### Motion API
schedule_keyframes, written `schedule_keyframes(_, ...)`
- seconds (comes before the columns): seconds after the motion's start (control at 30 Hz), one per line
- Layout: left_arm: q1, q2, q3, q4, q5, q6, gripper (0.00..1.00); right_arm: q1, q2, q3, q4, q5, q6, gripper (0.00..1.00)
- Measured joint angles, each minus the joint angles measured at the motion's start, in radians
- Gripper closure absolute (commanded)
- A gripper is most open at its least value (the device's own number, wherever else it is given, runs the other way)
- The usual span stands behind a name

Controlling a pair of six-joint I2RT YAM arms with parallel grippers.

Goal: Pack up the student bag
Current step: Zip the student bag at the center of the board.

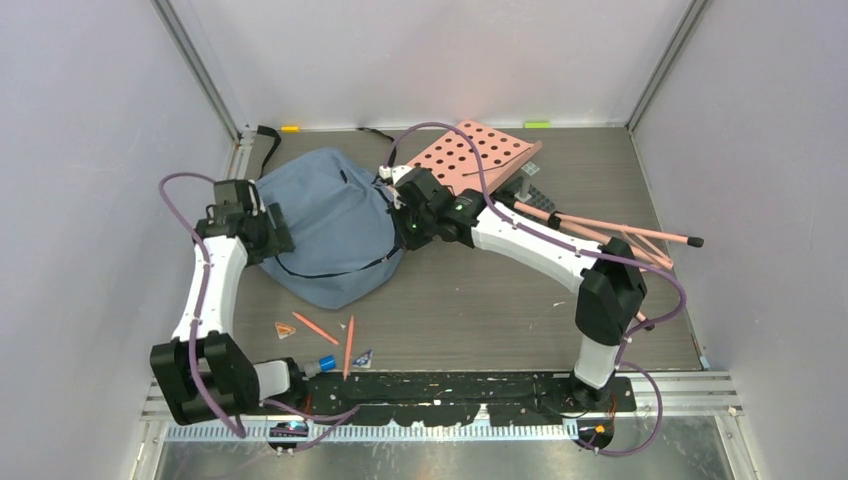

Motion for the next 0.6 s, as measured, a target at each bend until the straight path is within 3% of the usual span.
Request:
schedule_keyframes(0.13,-0.113,-0.075,0.008,0.036,0.043,0.056,0.29,-0.012,-0.019,-0.010,0.005,-0.033,0.000,0.99)
schedule_keyframes(0.3,-0.222,-0.154,-0.003,0.108,0.229,0.092,0.29,-0.011,-0.034,-0.026,0.012,-0.069,0.000,0.99)
schedule_keyframes(0.47,-0.394,-0.149,-0.077,0.201,0.354,0.071,0.28,-0.010,-0.069,-0.043,0.018,-0.098,0.002,0.99)
schedule_keyframes(0.6,-0.505,-0.143,-0.117,0.253,0.376,0.049,0.27,-0.011,-0.097,-0.047,0.026,-0.097,0.005,0.99)
